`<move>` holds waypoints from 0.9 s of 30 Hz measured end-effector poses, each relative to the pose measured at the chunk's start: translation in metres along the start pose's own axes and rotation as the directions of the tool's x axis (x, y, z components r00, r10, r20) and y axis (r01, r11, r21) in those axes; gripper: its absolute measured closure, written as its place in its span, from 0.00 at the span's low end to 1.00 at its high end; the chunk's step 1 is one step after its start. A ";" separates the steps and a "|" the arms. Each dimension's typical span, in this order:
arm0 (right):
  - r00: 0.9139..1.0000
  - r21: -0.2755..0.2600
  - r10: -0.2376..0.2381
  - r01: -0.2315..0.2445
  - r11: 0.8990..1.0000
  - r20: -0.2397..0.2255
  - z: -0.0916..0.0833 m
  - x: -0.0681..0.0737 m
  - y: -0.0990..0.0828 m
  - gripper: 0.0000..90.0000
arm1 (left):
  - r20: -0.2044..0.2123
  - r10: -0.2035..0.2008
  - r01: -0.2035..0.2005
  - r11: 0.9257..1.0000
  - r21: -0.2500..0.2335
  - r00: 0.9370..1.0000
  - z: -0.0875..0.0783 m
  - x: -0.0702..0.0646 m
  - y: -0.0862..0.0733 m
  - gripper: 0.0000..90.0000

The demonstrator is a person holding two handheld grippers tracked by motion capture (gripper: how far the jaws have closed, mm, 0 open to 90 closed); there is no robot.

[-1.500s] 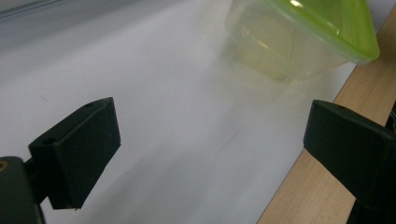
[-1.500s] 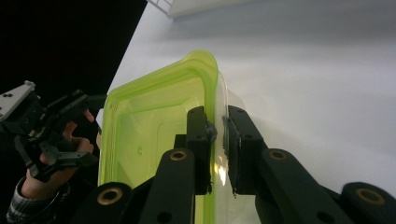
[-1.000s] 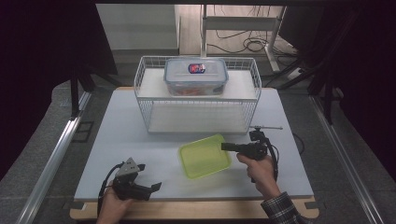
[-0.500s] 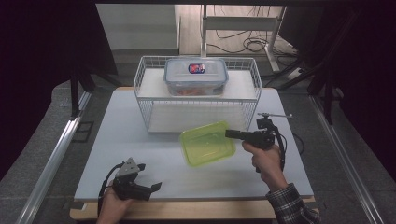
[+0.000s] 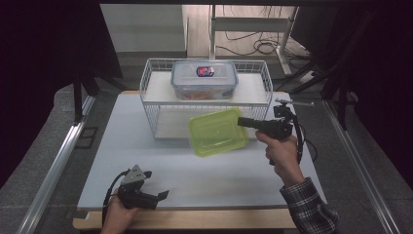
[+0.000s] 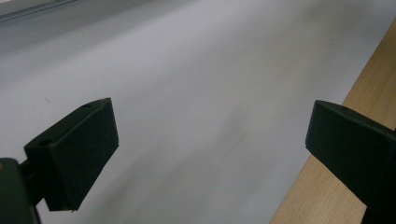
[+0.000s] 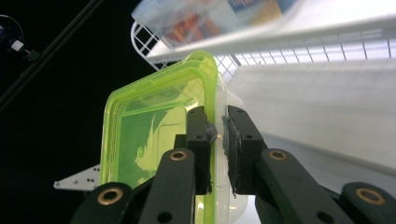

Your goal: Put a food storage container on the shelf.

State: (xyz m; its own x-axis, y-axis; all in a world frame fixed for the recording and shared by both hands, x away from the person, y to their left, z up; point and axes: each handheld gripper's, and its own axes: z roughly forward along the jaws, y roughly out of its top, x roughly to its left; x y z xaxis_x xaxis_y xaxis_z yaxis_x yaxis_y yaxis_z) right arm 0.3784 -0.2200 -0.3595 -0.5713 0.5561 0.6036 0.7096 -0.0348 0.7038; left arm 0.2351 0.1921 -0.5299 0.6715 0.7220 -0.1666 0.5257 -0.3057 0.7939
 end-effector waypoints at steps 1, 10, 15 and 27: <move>1.000 -0.004 -0.006 0.006 1.000 0.000 0.000 0.002 0.003 0.89 | -0.001 -0.005 0.005 1.000 -0.005 1.000 0.000 0.000 0.000 0.03; 0.999 -0.034 -0.035 0.035 0.999 -0.001 -0.005 0.020 0.026 0.89 | -0.008 -0.006 0.006 1.000 -0.002 1.000 0.000 -0.001 0.001 0.03; 0.999 -0.059 -0.038 0.037 0.998 -0.009 -0.010 0.030 0.041 0.89 | -0.009 -0.007 0.007 1.000 0.000 1.000 0.000 -0.001 0.001 0.03; 0.999 -0.099 -0.040 0.039 0.994 -0.002 -0.009 0.047 0.075 0.89 | -0.005 -0.010 0.010 1.000 0.001 1.000 -0.001 -0.001 0.001 0.03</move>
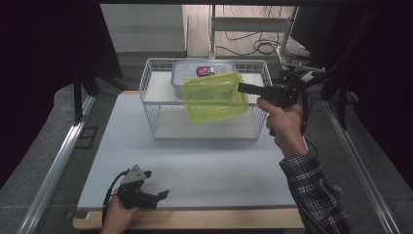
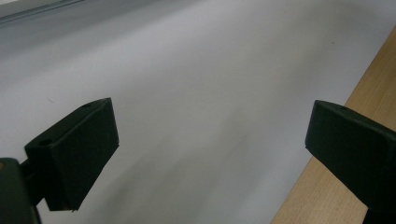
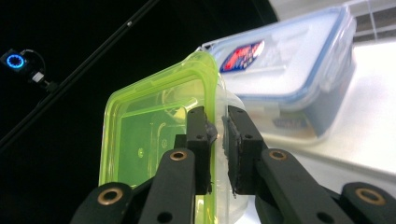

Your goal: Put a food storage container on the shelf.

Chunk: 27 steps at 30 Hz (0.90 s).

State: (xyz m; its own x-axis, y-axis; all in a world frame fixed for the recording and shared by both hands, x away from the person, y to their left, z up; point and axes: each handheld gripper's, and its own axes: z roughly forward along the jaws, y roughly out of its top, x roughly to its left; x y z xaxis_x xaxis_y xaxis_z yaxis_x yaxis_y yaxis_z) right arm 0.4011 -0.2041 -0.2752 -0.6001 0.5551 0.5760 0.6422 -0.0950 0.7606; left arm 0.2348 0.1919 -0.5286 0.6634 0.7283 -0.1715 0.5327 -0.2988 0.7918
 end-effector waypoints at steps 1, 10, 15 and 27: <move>1.000 -0.007 -0.003 0.003 1.000 0.005 0.001 0.001 0.003 0.89 | 0.000 0.000 0.000 1.000 -0.001 1.000 0.000 0.000 0.000 0.03; 0.999 -0.048 -0.004 0.007 0.999 0.050 0.010 0.005 0.025 0.89 | 0.005 -0.004 0.004 1.000 -0.005 1.000 0.000 0.000 0.000 0.03; 0.998 -0.072 0.015 -0.010 0.997 0.068 0.018 0.003 0.034 0.89 | 0.006 -0.004 0.004 1.000 -0.007 1.000 0.000 0.000 0.000 0.03; 0.991 -0.104 0.020 -0.006 0.995 0.134 0.043 0.002 0.053 0.89 | 0.013 -0.005 0.005 1.000 -0.010 1.000 -0.001 0.000 0.000 0.03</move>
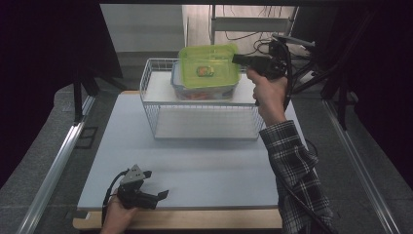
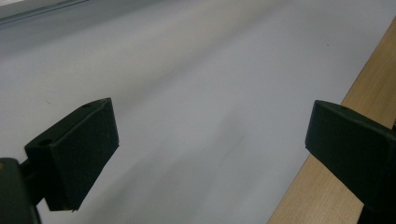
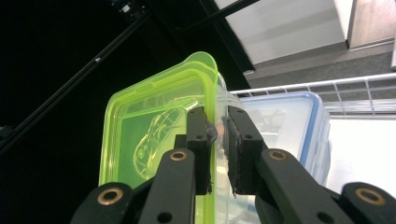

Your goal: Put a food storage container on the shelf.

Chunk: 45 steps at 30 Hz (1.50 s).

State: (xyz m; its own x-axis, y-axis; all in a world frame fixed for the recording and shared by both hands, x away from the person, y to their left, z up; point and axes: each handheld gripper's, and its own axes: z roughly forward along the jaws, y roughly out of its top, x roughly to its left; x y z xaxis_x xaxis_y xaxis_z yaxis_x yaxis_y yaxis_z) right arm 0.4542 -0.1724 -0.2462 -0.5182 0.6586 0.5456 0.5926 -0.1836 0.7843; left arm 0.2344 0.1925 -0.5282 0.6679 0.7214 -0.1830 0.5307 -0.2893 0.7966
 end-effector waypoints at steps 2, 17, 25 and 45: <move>1.000 -0.004 -0.001 0.001 1.000 0.013 0.004 0.000 0.002 0.89 | 0.002 0.000 0.000 1.000 0.000 1.000 0.000 0.000 0.000 0.03; 0.997 -0.014 -0.018 0.019 1.000 0.075 0.021 -0.003 0.001 0.88 | 0.007 0.004 -0.004 1.000 0.002 1.000 0.001 0.000 0.000 0.03; 0.991 0.009 -0.050 0.050 0.999 0.124 0.028 -0.004 0.002 0.84 | 0.011 0.006 -0.006 1.000 0.007 1.000 0.001 0.000 0.000 0.03; 0.978 0.026 -0.078 0.074 0.997 0.192 0.043 -0.010 0.002 0.70 | 0.015 0.009 -0.009 1.000 0.010 1.000 0.002 -0.001 0.000 0.03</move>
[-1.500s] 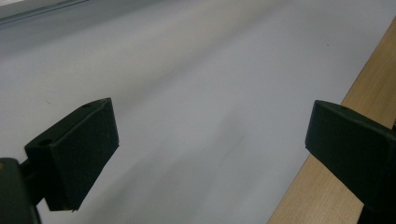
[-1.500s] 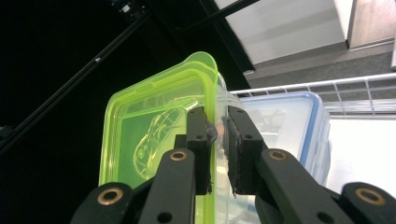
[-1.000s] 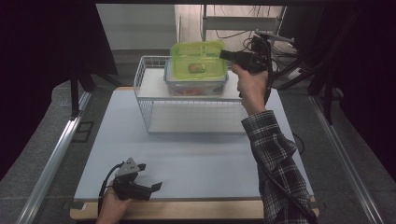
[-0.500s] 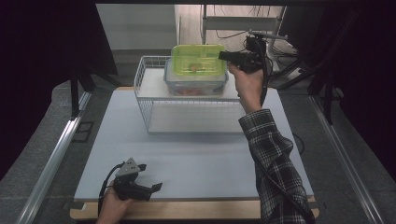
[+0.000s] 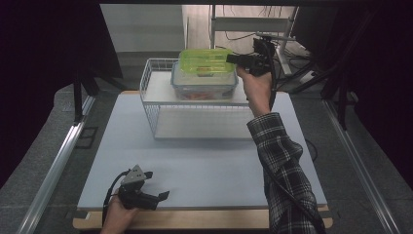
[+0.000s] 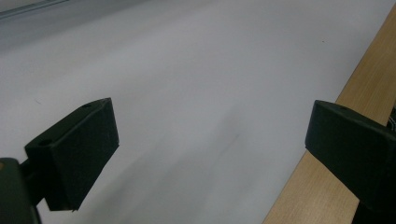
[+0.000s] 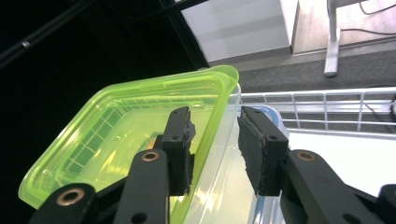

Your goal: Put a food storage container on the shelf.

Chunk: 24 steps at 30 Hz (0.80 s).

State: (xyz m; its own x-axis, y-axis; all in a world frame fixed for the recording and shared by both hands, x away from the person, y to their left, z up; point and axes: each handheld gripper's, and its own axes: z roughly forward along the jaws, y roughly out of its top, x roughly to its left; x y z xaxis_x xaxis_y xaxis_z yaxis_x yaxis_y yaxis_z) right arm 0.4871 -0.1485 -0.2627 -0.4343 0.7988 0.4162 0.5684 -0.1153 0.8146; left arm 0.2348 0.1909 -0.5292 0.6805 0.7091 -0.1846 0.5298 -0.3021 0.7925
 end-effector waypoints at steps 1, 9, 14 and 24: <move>1.000 -0.001 0.001 -0.001 1.000 0.000 0.000 0.000 0.000 0.69 | 0.000 0.001 -0.001 1.000 0.000 1.000 0.000 0.000 0.000 0.03; 0.999 0.000 -0.019 0.019 1.000 -0.048 -0.009 0.001 0.002 0.51 | -0.003 0.000 0.000 1.000 -0.003 1.000 -0.001 0.000 0.000 0.03; 0.994 0.022 -0.079 0.081 0.997 -0.075 -0.020 0.004 0.001 0.39 | -0.005 0.000 0.000 1.000 0.000 1.000 0.000 0.000 0.000 0.03; 0.979 0.037 -0.164 0.169 0.985 -0.121 -0.035 0.006 -0.017 0.28 | -0.008 0.001 -0.001 1.000 0.004 1.000 0.001 -0.001 0.000 0.03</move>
State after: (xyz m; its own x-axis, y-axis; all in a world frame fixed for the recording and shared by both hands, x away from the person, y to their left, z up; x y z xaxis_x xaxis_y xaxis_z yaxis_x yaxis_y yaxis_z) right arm 0.4500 -0.1626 -0.2597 -0.6025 0.7299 0.3230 0.5120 0.0430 0.8579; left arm 0.2346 0.1899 -0.5292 0.6772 0.7138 -0.1789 0.5307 -0.3054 0.7906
